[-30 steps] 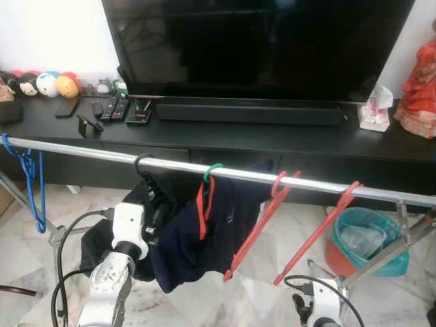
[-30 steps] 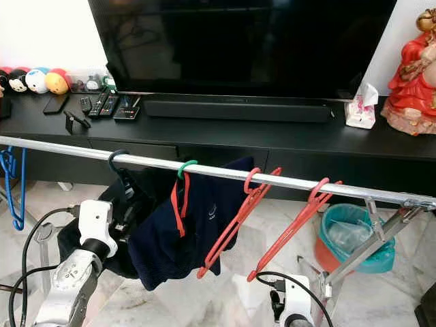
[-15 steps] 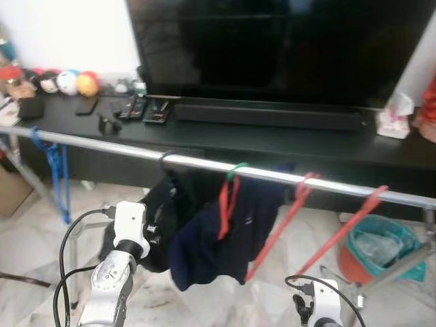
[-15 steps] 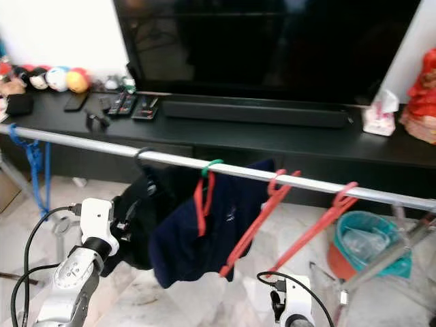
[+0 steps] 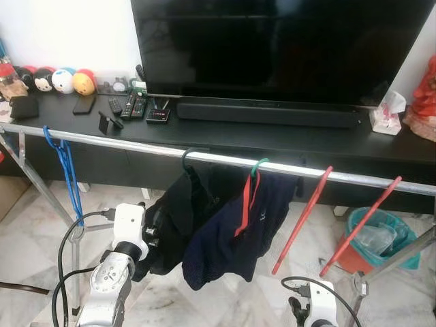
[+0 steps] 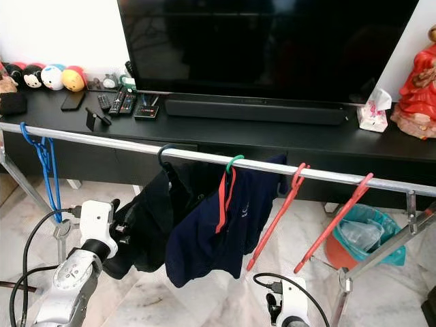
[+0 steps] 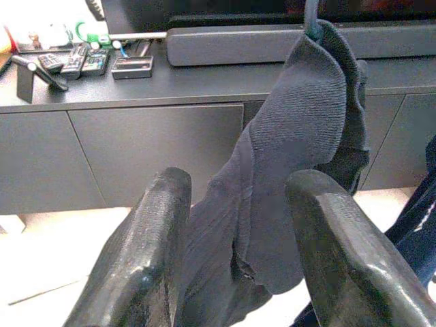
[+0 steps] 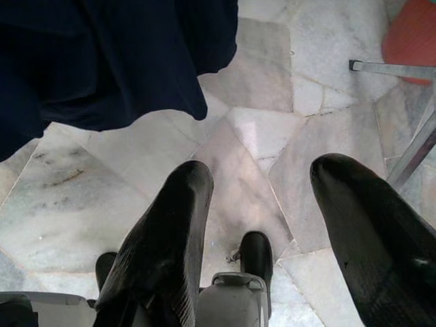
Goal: Hang hanger
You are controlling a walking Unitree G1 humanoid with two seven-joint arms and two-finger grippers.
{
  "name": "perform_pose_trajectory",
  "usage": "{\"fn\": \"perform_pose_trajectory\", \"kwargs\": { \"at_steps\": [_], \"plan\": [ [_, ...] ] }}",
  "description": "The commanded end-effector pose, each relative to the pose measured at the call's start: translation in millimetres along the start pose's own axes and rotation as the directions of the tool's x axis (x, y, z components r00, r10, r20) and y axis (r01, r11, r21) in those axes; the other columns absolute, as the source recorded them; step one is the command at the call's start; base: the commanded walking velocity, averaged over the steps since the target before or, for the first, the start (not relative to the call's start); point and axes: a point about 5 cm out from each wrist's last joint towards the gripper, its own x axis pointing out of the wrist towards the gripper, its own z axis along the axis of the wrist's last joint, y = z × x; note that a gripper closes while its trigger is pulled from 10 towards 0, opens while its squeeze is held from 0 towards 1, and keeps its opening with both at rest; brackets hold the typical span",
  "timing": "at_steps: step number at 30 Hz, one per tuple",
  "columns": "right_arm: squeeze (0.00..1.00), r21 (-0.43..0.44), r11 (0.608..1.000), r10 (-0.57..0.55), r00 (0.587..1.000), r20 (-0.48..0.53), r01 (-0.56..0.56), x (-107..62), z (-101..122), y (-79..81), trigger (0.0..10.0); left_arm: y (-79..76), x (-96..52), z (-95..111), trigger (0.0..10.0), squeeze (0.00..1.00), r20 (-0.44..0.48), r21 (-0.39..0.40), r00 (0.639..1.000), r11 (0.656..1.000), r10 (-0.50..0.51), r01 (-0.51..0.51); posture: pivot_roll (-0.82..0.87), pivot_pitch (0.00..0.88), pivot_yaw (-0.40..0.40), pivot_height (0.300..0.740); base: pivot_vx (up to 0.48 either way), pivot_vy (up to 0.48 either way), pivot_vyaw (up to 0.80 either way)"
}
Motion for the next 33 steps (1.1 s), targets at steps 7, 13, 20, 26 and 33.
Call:
{"fn": "perform_pose_trajectory", "kwargs": {
  "at_steps": [7, 13, 20, 26, 33],
  "plan": [
    [0.0, 0.006, 1.0, -0.023, 0.999, -0.032, 0.023, -6.6, -13.4, -17.3, 10.0, -7.3, 0.1, -1.5, 10.0, 0.0, -0.01, 0.049, 0.998, 0.997, -0.064, 0.065, -0.04, 0.0, 0.007, 0.74, 0.0, -0.182, 0.0],
    [0.0, 0.007, 1.0, -0.018, 0.999, -0.043, 0.018, -5.1, -12.5, -12.9, 10.0, 1.6, 1.3, -3.8, 10.0, 0.0, -0.03, 0.072, 0.999, 0.997, -0.027, 0.029, -0.04, 0.0, 0.006, 0.74, 0.0, -0.336, 0.0],
    [0.0, 0.007, 1.0, -0.011, 0.998, -0.059, 0.011, -4.5, -14.5, -7.0, 10.0, 24.0, 12.1, 0.9, 10.0, 0.0, -0.049, 0.139, 0.998, 0.99, 0.037, -0.03, -0.04, 0.0, 0.004, 0.74, 0.0, 0.0, 0.0],
    [0.0, 0.005, 1.0, -0.003, 0.998, -0.071, 0.003, -4.1, -17.3, 2.7, 10.0, 50.9, 22.1, 5.6, 10.0, 0.0, -0.102, 0.215, 0.991, 0.975, 0.085, -0.061, -0.04, 0.0, 0.002, 0.74, 0.0, 0.0, 0.0],
    [0.0, 0.0, 1.0, 0.006, 0.997, -0.079, -0.006, -4.4, -20.4, 9.5, 10.0, 67.7, 27.2, 4.0, 10.0, 0.0, -0.15, 0.231, 0.986, 0.972, 0.078, -0.041, -0.04, 0.0, -0.001, 0.74, 0.0, 0.0, 0.0]
  ]
}}
